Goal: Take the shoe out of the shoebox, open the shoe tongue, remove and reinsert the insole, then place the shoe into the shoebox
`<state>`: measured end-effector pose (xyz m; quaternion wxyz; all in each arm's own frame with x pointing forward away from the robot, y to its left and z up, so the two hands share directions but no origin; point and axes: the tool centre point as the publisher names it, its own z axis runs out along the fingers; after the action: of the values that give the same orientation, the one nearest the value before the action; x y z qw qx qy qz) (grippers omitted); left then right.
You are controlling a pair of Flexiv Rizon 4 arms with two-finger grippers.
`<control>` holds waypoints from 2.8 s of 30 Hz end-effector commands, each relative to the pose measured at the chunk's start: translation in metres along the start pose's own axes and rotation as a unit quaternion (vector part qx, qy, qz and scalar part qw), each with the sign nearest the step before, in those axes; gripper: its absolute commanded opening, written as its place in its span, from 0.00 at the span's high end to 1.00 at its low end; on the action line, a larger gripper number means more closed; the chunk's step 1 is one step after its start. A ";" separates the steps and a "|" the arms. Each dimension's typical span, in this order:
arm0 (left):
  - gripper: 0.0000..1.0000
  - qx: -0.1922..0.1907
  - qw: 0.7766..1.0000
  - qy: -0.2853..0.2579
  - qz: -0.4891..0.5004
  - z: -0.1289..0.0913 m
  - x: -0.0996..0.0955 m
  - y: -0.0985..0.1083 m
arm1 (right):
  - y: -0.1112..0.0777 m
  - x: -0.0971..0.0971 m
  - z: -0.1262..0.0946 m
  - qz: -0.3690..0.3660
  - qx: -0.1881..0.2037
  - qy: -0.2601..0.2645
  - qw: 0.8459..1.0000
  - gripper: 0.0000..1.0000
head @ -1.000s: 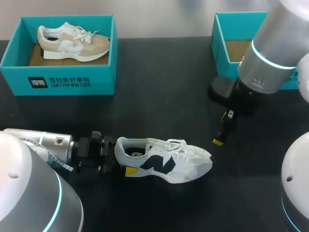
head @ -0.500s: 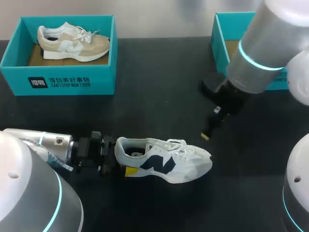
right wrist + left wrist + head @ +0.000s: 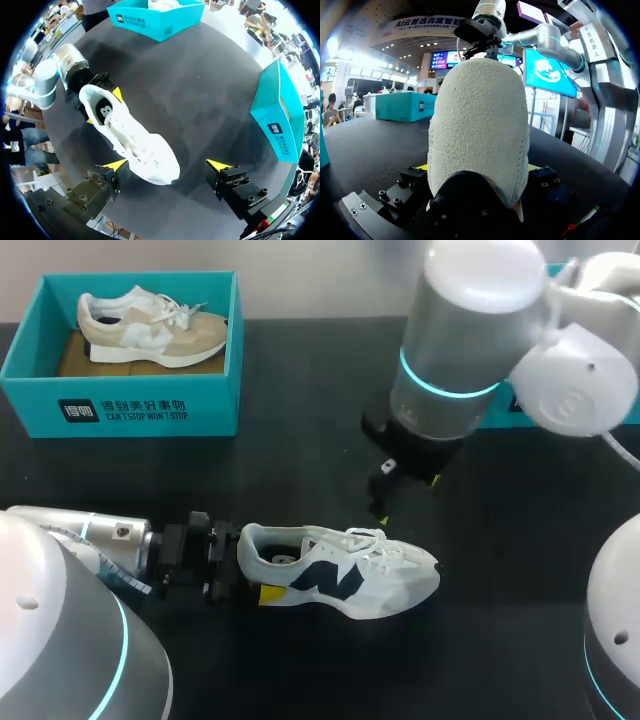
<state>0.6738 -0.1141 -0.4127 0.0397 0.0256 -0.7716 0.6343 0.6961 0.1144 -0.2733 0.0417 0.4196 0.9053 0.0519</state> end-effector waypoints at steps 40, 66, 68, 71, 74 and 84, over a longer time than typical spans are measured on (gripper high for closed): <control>1.00 0.000 1.000 0.000 0.000 -0.002 -0.002 0.003 | -0.006 0.039 0.018 0.114 0.018 -0.039 0.993 0.00; 1.00 0.000 1.000 0.000 0.000 -0.002 -0.002 0.003 | 0.032 0.107 0.001 0.241 0.043 -0.108 0.963 0.00; 1.00 0.000 1.000 0.000 0.000 -0.002 -0.002 0.003 | 0.032 0.107 0.001 0.241 0.043 -0.108 0.963 0.00; 1.00 0.000 1.000 0.000 0.000 -0.002 -0.002 0.003 | 0.032 0.107 0.001 0.241 0.043 -0.108 0.963 0.00; 1.00 0.000 1.000 0.000 0.000 -0.002 -0.002 0.003 | 0.032 0.107 0.001 0.241 0.043 -0.108 0.963 0.00; 1.00 0.000 1.000 0.000 0.000 -0.002 -0.002 0.003 | 0.046 0.135 0.010 0.300 0.066 -0.223 0.925 0.00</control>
<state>0.6740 -0.1139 -0.4127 0.0398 0.0255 -0.7717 0.6343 0.6535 0.2296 -0.2753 0.1068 0.6554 0.7474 -0.0209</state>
